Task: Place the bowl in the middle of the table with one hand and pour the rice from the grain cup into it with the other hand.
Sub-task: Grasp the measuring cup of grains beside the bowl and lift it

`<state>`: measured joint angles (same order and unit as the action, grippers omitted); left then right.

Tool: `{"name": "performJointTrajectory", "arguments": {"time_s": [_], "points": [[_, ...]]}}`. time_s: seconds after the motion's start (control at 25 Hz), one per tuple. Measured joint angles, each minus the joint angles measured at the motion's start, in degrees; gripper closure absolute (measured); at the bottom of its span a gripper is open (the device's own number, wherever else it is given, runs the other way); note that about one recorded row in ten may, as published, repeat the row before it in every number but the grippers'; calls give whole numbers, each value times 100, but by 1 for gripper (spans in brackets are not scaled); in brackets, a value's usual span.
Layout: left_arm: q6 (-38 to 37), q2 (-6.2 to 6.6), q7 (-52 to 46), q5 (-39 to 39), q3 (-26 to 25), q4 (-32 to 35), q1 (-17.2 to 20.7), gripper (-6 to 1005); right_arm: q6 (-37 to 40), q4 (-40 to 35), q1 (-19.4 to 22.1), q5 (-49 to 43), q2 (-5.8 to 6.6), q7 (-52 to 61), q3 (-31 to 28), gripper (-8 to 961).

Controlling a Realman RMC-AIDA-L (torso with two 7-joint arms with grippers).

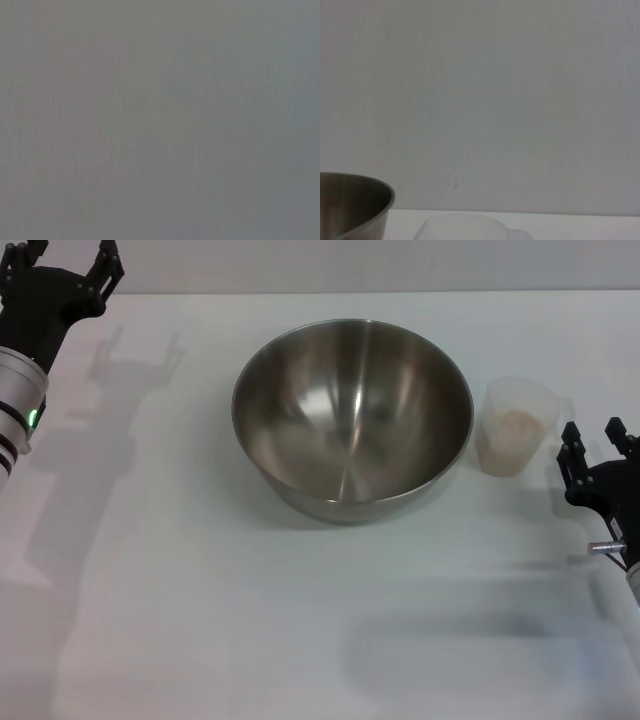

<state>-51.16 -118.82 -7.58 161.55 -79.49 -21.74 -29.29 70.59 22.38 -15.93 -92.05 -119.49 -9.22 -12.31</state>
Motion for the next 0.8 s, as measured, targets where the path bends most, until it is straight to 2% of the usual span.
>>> {"name": "performJointTrajectory", "arguments": {"time_s": [0.8], "points": [[-8, 9, 11, 0, -33, -48, -63, 193, -144, -232, -221, 3, -3, 11, 0, 471]]}}
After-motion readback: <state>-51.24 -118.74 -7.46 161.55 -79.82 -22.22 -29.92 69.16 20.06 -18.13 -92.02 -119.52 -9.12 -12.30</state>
